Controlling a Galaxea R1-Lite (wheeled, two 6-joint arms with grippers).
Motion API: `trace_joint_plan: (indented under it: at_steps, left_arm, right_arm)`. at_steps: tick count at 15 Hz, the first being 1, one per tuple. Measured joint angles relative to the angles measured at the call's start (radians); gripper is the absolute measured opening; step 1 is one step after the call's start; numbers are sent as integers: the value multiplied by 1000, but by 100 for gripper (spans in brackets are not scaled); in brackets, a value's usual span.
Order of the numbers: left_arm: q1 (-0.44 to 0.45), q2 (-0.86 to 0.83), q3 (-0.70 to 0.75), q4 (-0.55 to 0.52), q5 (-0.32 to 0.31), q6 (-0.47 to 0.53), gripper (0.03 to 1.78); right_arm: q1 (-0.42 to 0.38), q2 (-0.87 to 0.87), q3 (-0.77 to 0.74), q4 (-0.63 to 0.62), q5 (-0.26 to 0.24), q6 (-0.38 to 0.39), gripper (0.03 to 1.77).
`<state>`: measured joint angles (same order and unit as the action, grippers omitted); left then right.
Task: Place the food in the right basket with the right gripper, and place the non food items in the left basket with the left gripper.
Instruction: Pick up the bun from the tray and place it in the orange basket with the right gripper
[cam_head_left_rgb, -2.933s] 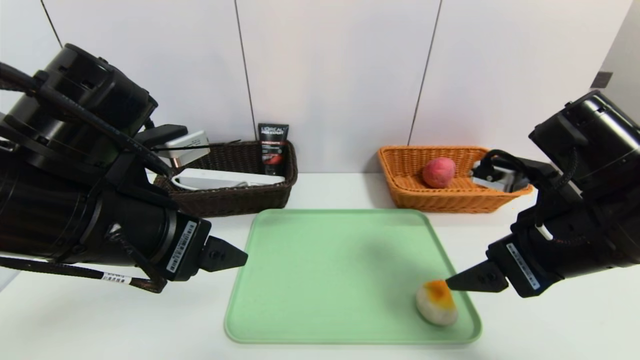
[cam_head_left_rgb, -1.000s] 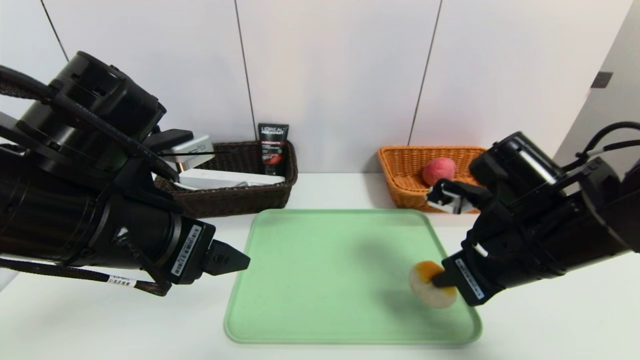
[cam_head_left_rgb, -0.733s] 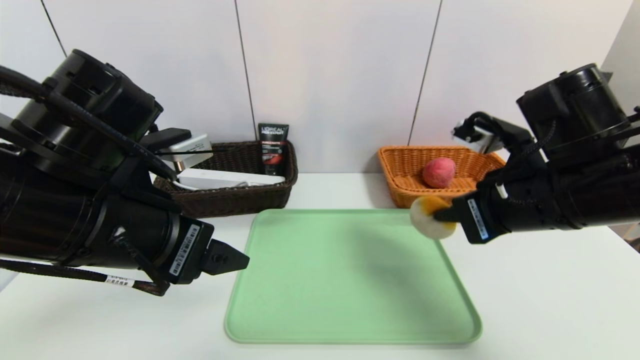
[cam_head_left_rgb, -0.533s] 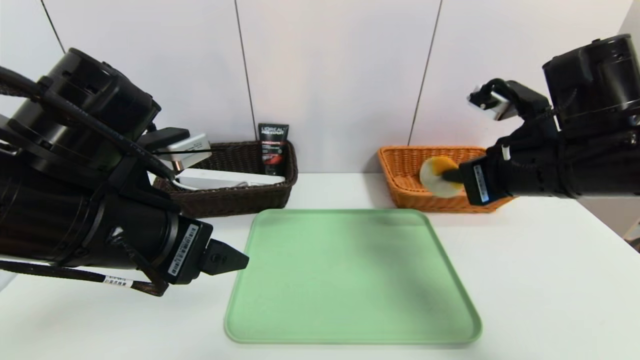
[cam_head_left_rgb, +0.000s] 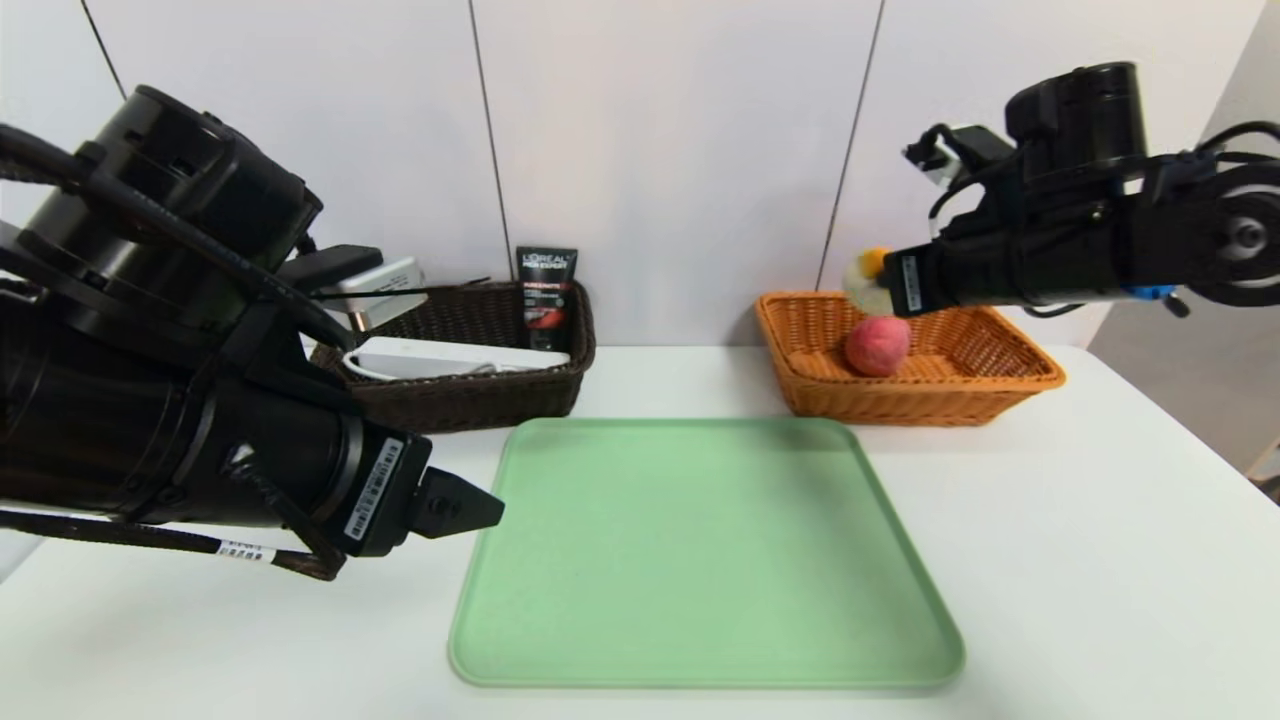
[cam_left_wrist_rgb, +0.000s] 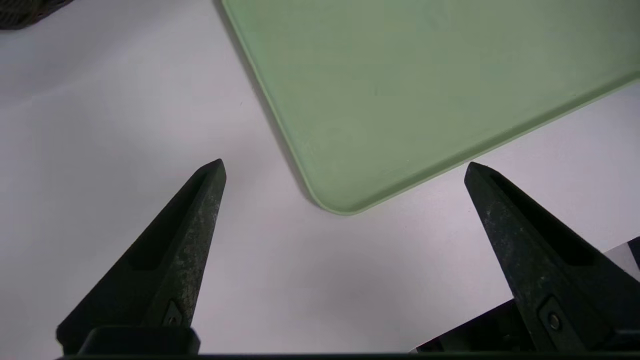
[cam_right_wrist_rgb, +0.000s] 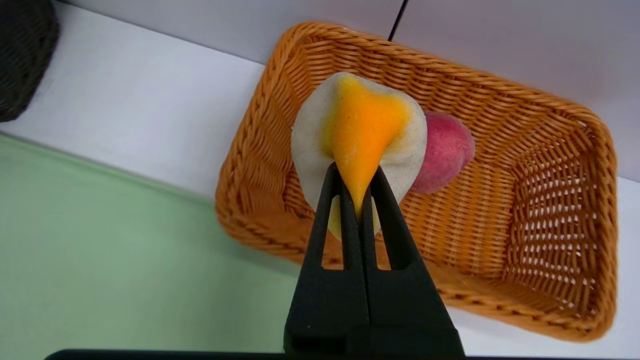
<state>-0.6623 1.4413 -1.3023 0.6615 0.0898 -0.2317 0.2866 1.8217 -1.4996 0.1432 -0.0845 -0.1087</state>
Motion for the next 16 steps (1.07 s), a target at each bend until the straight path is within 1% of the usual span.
trace_joint_plan:
  at_steps: [6, 7, 9, 12, 14, 16]
  left_arm:
    - [0, 7, 2, -11, 0, -2, 169]
    - [0, 9, 2, -12, 1, -3, 169]
    - [1, 15, 1, -12, 1, -3, 169]
    - [0, 27, -2, -12, 0, -3, 169]
    - [0, 30, -2, -12, 0, -3, 169]
    - [0, 26, -3, -12, 1, -2, 169]
  right_arm:
    - [-10, 281, -180, 10, -15, 7, 5]
    - [-11, 311, -199, 19, -15, 7, 15]
    - [-14, 350, -222, 47, -9, 8, 51]
    - [-20, 368, -234, 61, -4, 20, 90]
    - [-23, 360, -235, 101, 9, 37, 108]
    - [-25, 332, -235, 143, 61, 62, 123]
